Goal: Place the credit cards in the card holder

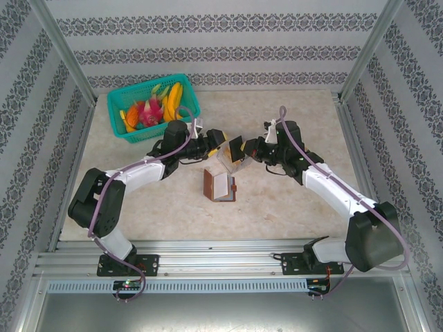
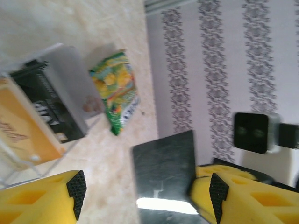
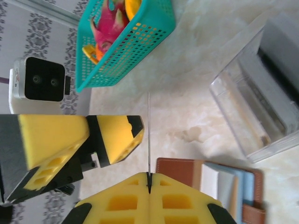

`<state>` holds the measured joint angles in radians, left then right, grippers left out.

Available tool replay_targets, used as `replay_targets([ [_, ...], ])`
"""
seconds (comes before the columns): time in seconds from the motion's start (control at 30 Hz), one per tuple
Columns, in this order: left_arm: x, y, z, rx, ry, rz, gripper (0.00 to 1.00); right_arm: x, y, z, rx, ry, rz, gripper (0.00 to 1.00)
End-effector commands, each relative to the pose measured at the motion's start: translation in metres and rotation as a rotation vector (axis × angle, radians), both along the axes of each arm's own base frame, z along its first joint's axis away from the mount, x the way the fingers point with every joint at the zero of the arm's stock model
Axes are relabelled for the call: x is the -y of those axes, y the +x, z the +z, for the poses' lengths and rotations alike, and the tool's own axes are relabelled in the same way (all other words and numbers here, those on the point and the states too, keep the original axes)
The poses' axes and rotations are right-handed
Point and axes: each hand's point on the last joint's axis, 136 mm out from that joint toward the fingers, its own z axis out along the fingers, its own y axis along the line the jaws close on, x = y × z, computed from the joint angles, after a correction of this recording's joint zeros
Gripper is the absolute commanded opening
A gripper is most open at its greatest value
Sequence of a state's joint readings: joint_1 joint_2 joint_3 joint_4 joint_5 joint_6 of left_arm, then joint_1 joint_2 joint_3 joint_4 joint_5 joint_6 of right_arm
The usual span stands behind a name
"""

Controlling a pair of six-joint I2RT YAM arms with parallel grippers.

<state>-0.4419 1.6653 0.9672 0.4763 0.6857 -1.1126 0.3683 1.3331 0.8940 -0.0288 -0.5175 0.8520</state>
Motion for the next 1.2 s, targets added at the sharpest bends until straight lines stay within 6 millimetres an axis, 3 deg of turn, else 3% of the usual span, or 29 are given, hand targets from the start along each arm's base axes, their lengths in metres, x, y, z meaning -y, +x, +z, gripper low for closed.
replay_targets([
  [0.0,0.009,-0.007,0.036,0.089,-0.15,-0.087,0.73,-0.01,-0.001,0.025,0.033,0.128,0.027,0.0],
  [0.27,0.014,-0.003,0.04,0.087,-0.186,-0.098,0.69,-0.017,0.001,0.034,0.031,0.216,0.045,0.0],
  [0.53,0.017,-0.001,0.06,0.118,-0.271,-0.117,0.28,-0.023,0.005,0.032,-0.004,0.258,0.068,0.01],
  [0.63,0.017,-0.002,0.064,0.124,-0.27,-0.116,0.1,-0.023,0.005,0.035,-0.005,0.28,0.082,0.1],
  [0.7,0.016,-0.003,0.067,0.131,-0.271,-0.119,0.05,-0.023,0.005,0.037,-0.004,0.295,0.097,0.1],
  [0.9,0.019,-0.003,0.073,0.136,-0.289,-0.142,0.01,-0.026,0.004,0.046,-0.001,0.34,0.159,0.21],
  [1.03,0.021,-0.005,0.081,0.143,-0.312,-0.165,0.02,-0.028,0.006,0.047,0.001,0.348,0.174,0.22],
  [1.17,0.022,-0.007,0.082,0.136,-0.315,-0.179,0.03,-0.027,0.009,0.053,0.023,0.36,0.18,0.09],
])
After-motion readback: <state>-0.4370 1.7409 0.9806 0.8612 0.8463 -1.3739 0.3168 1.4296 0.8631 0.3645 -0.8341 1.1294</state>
